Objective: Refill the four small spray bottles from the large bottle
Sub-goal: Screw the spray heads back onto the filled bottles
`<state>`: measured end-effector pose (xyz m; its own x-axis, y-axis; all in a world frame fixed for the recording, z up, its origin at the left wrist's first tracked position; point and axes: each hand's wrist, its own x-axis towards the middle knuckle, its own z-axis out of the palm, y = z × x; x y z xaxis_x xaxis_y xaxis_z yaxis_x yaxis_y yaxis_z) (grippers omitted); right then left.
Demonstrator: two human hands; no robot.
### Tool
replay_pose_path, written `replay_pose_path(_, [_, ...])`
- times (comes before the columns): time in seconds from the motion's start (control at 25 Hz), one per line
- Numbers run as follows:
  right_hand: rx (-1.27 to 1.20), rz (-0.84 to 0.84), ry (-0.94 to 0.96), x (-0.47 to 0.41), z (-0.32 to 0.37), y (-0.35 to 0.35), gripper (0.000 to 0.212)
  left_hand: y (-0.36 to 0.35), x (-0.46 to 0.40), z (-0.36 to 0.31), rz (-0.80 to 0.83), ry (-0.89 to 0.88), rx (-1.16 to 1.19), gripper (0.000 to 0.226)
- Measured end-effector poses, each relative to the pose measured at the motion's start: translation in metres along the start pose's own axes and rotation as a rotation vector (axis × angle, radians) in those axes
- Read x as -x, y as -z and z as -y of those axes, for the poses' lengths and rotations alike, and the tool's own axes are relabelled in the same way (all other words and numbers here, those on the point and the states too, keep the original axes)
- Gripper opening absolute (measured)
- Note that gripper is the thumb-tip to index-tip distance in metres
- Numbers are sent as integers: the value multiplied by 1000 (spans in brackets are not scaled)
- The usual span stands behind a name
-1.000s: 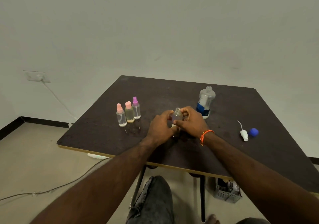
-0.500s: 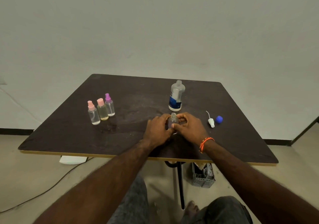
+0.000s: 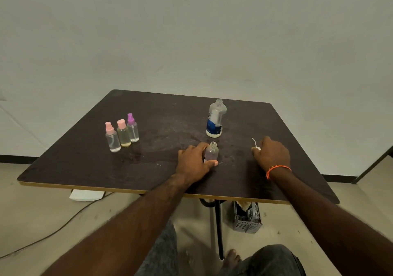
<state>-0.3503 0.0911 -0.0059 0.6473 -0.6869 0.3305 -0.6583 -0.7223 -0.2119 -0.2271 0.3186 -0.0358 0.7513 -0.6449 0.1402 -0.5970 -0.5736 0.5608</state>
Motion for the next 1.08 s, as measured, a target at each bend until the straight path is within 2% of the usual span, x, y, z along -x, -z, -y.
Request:
replay_pose_path(0.12, [79, 74, -11, -4, -8, -10, 32, 1, 0, 0, 3, 0, -6, 66])
replay_pose_path(0.28, [-40, 58, -33, -1, -7, -17, 29, 1, -2, 0, 8, 2, -3, 67])
replay_pose_path(0.52, [-518, -79, 61, 4, 33, 27, 14, -1, -2, 1, 15, 10, 2, 70])
replay_pose_path(0.68, [-741, -27, 127, 10, 68, 75, 15, -1, -1, 1, 19, 17, 13, 70])
replay_pose_path(0.84, [-688, 48, 219, 14, 93, 91, 12, 0, 1, 2, 0, 15, 32, 66])
replay_pose_path(1.08, [-516, 229, 257, 16, 103, 64, 17, -2, -2, 3, -5, 22, 4, 68])
